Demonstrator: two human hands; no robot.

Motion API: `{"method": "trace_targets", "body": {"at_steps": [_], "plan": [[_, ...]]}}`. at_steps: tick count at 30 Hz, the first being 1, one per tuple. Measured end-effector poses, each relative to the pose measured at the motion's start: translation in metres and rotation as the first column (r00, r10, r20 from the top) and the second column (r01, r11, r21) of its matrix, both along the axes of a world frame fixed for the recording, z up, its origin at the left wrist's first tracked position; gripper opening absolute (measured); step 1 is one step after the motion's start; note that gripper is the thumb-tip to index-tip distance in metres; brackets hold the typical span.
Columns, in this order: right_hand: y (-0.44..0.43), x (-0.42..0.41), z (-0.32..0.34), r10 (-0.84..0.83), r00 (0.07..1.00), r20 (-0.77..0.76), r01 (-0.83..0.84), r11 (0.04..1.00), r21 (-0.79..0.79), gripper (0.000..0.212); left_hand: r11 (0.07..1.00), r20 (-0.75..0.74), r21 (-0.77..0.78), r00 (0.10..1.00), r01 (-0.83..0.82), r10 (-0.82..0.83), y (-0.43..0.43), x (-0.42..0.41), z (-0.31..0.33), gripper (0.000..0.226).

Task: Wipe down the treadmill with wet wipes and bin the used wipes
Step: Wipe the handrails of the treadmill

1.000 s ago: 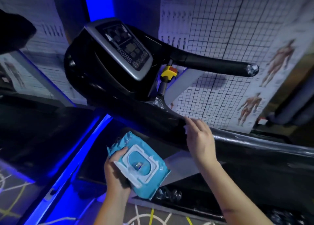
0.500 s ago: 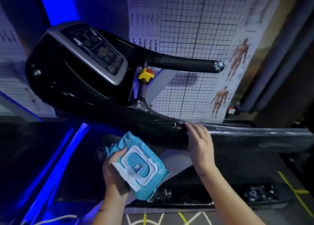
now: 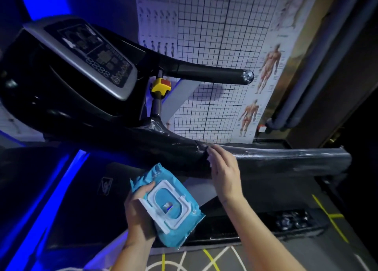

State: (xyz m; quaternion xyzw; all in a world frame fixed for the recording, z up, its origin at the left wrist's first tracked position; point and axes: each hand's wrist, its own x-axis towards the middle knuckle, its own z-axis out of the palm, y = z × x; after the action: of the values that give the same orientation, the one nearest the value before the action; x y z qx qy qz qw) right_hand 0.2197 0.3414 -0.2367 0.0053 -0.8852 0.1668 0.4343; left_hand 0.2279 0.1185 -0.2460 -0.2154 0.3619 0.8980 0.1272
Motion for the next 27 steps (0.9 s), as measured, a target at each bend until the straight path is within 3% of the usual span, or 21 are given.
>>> {"method": "trace_targets", "body": {"at_steps": [3, 6, 9, 13, 20, 24, 27], "plan": [[0.042, 0.016, 0.000, -0.165, 0.986, 0.019, 0.166, 0.986, -0.009, 0.026, 1.000, 0.045, 0.005, 0.999, 0.011, -0.011, 0.006, 0.005, 0.002, 0.048], [0.060, 0.017, 0.004, -0.280, 0.959, -0.046, 0.279, 0.960, -0.030, 0.017, 0.999, 0.040, 0.006, 0.998, 0.041, -0.041, 0.017, 0.010, -0.001, 0.027], [0.037, 0.005, 0.005, -0.192, 0.978, -0.077, 0.192, 0.981, -0.002, 0.021, 0.999, 0.044, -0.008, 0.998, 0.054, -0.053, 0.030, 0.014, -0.002, 0.021], [0.013, -0.005, -0.001, -0.046, 0.999, -0.001, 0.046, 0.997, 0.066, 0.033, 1.000, 0.074, -0.021, 0.997, 0.020, -0.019, 0.047, 0.013, 0.000, 0.043], [0.102, 0.029, -0.021, -0.246, 0.969, 0.007, 0.246, 0.969, 0.019, 0.034, 0.999, 0.050, -0.031, 0.999, 0.020, -0.018, 0.076, 0.024, -0.003, 0.020], [0.130, 0.034, -0.013, -0.307, 0.950, -0.052, 0.303, 0.950, -0.074, 0.022, 1.000, 0.072, -0.029, 0.997, 0.009, -0.007, 0.093, 0.030, -0.006, 0.035], [0.102, 0.025, -0.002, -0.188, 0.975, -0.115, 0.178, 0.980, -0.094, 0.021, 0.999, 0.037, -0.015, 0.999, 0.040, -0.039, 0.110, 0.038, -0.002, 0.050]]}}
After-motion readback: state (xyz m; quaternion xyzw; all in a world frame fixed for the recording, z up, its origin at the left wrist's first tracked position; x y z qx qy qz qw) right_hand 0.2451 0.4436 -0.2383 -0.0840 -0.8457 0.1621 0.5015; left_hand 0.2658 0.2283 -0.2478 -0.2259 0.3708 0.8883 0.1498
